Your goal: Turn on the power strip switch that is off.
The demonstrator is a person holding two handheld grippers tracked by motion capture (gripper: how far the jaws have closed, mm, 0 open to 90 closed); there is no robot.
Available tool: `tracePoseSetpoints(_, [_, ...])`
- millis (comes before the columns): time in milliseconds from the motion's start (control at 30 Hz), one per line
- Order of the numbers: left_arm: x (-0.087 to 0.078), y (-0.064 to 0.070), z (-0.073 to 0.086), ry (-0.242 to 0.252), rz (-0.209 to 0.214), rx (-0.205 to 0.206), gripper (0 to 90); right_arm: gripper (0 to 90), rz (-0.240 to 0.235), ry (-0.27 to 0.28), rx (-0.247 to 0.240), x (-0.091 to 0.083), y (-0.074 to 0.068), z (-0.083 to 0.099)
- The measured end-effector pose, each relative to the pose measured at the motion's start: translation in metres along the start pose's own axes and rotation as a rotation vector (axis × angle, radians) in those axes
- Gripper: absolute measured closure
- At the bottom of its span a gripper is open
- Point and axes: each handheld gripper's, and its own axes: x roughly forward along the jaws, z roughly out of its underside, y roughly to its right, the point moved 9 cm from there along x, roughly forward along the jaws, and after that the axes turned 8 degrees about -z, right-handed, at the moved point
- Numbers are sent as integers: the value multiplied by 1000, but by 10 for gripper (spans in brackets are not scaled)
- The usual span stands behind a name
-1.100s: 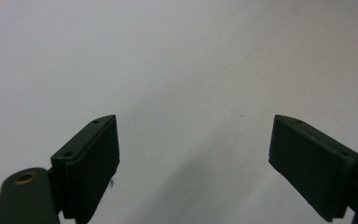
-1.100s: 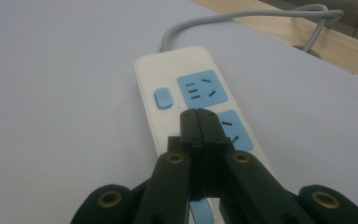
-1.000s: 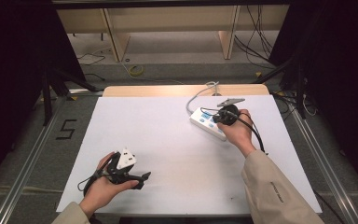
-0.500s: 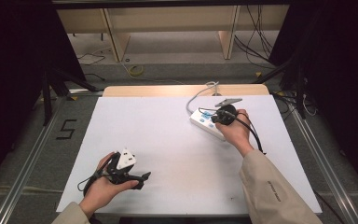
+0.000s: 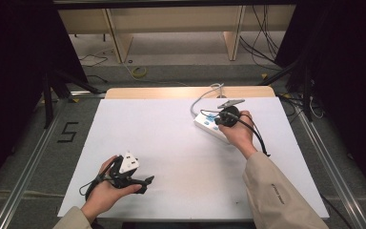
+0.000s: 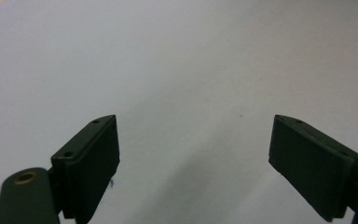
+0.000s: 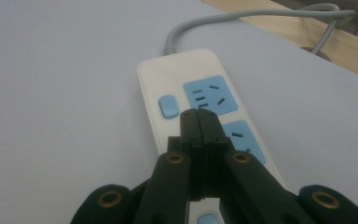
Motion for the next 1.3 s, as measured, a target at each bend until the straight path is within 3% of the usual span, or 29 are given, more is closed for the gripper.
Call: tracePoseSetpoints(1300, [0, 1, 0, -3, 5, 6, 160, 900, -3, -31, -1, 18, -2, -7])
